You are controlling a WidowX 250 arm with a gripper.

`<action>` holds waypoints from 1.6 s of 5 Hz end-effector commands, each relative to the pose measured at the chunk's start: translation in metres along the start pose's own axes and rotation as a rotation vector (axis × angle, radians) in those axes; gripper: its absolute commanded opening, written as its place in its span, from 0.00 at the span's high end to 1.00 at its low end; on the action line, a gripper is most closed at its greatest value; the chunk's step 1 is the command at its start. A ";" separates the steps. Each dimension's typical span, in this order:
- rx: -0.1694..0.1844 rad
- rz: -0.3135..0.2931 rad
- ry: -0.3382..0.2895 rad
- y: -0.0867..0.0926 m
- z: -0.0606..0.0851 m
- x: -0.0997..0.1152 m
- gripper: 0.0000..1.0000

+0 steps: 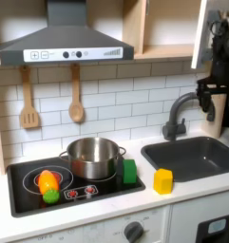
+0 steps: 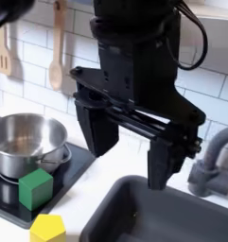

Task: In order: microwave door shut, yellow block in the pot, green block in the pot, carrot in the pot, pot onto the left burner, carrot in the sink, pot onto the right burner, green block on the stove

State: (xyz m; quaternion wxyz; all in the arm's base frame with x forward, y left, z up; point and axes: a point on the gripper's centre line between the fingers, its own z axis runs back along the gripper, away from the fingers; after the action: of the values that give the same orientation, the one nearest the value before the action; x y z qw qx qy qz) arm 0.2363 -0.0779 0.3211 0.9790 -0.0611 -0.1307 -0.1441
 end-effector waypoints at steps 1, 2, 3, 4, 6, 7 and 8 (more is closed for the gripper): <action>0.024 0.034 -0.019 0.009 0.004 0.008 0.00; 0.030 0.037 -0.029 0.010 0.006 0.015 0.00; 0.045 0.055 -0.040 0.014 0.009 0.023 0.00; 0.067 0.080 -0.043 0.020 0.010 0.031 0.00; 0.091 0.133 -0.053 0.037 0.012 0.041 0.00; 0.092 0.150 -0.056 0.043 0.014 0.045 0.00; 0.100 0.163 -0.064 0.050 0.016 0.051 0.00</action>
State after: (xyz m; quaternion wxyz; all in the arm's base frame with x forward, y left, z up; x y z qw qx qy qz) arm 0.2953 -0.0423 0.3449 0.9849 -0.0258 -0.1619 -0.0562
